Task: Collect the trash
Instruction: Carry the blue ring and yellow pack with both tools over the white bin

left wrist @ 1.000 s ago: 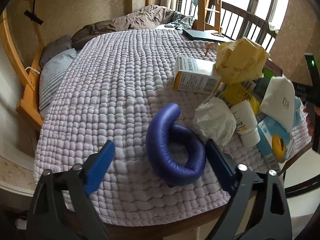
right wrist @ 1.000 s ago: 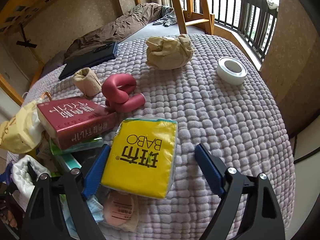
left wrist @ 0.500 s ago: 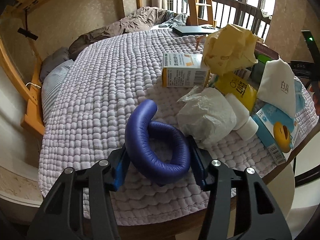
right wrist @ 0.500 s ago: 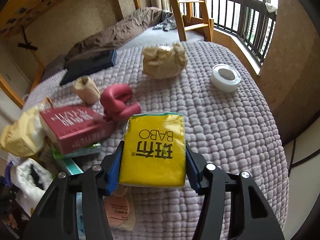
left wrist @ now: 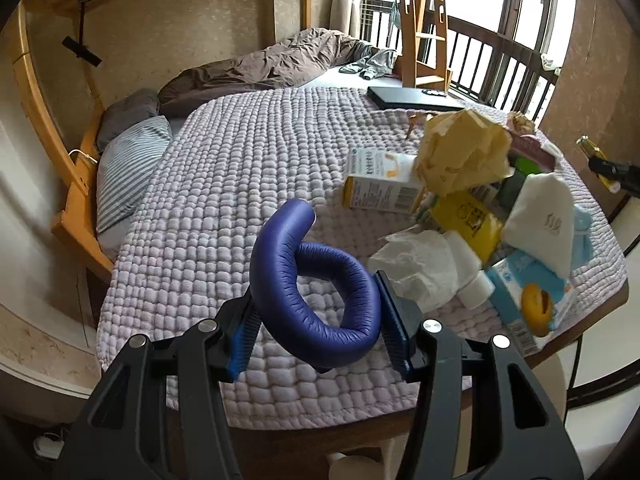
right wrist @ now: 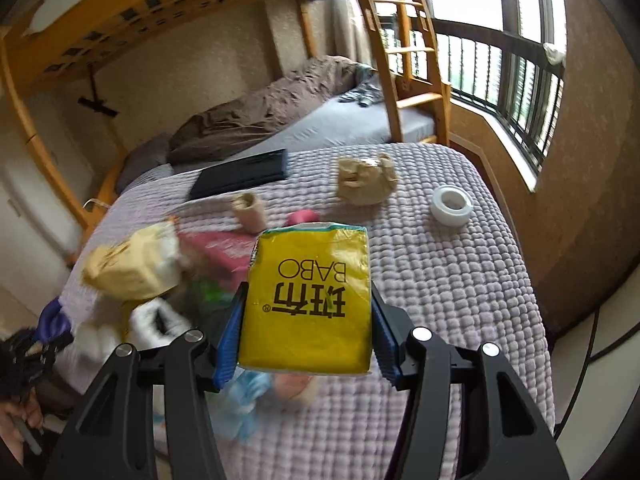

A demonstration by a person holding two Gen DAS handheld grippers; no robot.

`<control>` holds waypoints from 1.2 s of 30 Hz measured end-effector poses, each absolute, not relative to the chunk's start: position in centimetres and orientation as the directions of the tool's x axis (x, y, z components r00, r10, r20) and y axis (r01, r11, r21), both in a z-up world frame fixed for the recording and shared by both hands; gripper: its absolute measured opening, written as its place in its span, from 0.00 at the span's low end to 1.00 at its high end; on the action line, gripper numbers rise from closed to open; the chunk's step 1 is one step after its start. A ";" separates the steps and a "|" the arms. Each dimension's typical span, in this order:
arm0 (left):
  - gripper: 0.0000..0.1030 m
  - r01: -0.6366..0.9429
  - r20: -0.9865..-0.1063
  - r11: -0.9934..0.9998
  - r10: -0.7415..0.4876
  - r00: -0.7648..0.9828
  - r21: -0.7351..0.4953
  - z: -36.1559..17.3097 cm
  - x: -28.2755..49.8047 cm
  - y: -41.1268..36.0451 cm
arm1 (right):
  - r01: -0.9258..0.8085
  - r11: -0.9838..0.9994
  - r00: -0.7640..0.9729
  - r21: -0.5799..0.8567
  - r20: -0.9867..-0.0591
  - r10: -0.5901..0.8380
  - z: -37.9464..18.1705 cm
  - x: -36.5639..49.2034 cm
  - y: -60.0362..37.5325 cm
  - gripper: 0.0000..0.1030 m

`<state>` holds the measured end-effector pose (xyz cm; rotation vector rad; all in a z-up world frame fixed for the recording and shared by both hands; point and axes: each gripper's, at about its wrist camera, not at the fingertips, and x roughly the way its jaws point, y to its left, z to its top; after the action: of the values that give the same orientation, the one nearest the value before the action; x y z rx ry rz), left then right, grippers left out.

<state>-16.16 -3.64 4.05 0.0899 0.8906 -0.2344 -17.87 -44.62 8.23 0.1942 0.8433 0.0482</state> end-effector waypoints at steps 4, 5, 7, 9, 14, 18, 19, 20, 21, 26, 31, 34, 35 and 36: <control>0.53 0.244 -0.779 0.969 -0.181 0.601 -0.037 5.0 -17.0 -4.2 | -0.024 0.981 0.665 0.193 -0.729 0.160 9.1 -20.3 -43.0 0.53; 0.53 0.246 -0.780 0.968 -0.186 0.598 -0.042 5.1 -17.1 -4.4 | -0.038 0.980 0.663 0.194 -0.729 0.170 9.2 -20.9 -42.6 0.53; 0.53 0.254 -0.781 0.966 -0.193 0.593 -0.046 5.5 -17.7 -5.1 | -0.068 0.978 0.652 0.198 -0.733 0.194 9.4 -22.3 -41.8 0.53; 0.53 0.265 -0.782 0.963 -0.203 0.589 -0.051 5.8 -18.2 -5.7 | -0.083 0.975 0.639 0.204 -0.740 0.209 9.2 -23.4 -41.0 0.53; 0.53 0.303 -0.782 0.952 -0.221 0.582 -0.043 6.3 -19.9 -7.6 | -0.130 0.971 0.601 0.200 -0.763 0.237 8.6 -26.6 -39.1 0.53; 0.53 0.342 -0.782 0.938 -0.247 0.573 -0.046 6.5 -21.2 -9.2 | -0.161 0.966 0.571 0.203 -0.779 0.259 7.9 -28.8 -37.7 0.53; 0.53 0.353 -0.782 0.934 -0.255 0.568 -0.047 6.5 -21.5 -9.6 | -0.165 0.966 0.567 0.201 -0.782 0.259 7.8 -29.0 -37.5 0.53; 0.53 0.363 -0.783 0.931 -0.259 0.566 -0.046 6.5 -21.9 -9.9 | -0.168 0.965 0.561 0.203 -0.785 0.263 7.7 -29.4 -37.3 0.53; 0.53 0.380 -0.785 0.924 -0.268 0.559 -0.045 6.3 -22.5 -10.4 | -0.175 0.962 0.551 0.212 -0.788 0.274 7.5 -29.9 -37.0 0.53; 0.53 0.432 -0.793 0.900 -0.301 0.530 -0.053 5.8 -23.9 -11.7 | -0.185 0.958 0.521 0.221 -0.804 0.286 6.6 -31.6 -36.1 0.53; 0.53 0.468 -0.803 0.882 -0.324 0.500 -0.064 4.9 -25.5 -12.6 | -0.183 0.958 0.493 0.220 -0.823 0.283 5.5 -32.8 -35.4 0.53; 0.53 0.485 -0.812 0.872 -0.333 0.480 -0.071 4.3 -26.3 -12.9 | -0.177 0.958 0.474 0.227 -0.834 0.285 4.4 -33.6 -35.0 0.53; 0.53 0.490 -0.815 0.869 -0.334 0.474 -0.071 4.1 -26.6 -13.0 | -0.175 0.958 0.469 0.229 -0.836 0.286 4.2 -33.7 -35.0 0.53; 0.53 0.496 -0.820 0.866 -0.334 0.466 -0.071 3.8 -26.9 -13.1 | -0.172 0.957 0.463 0.232 -0.839 0.286 3.9 -33.9 -35.0 0.53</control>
<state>-26.85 -13.10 3.78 0.1874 0.9598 -0.5128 -33.90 -34.96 3.87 0.1202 1.0533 0.2822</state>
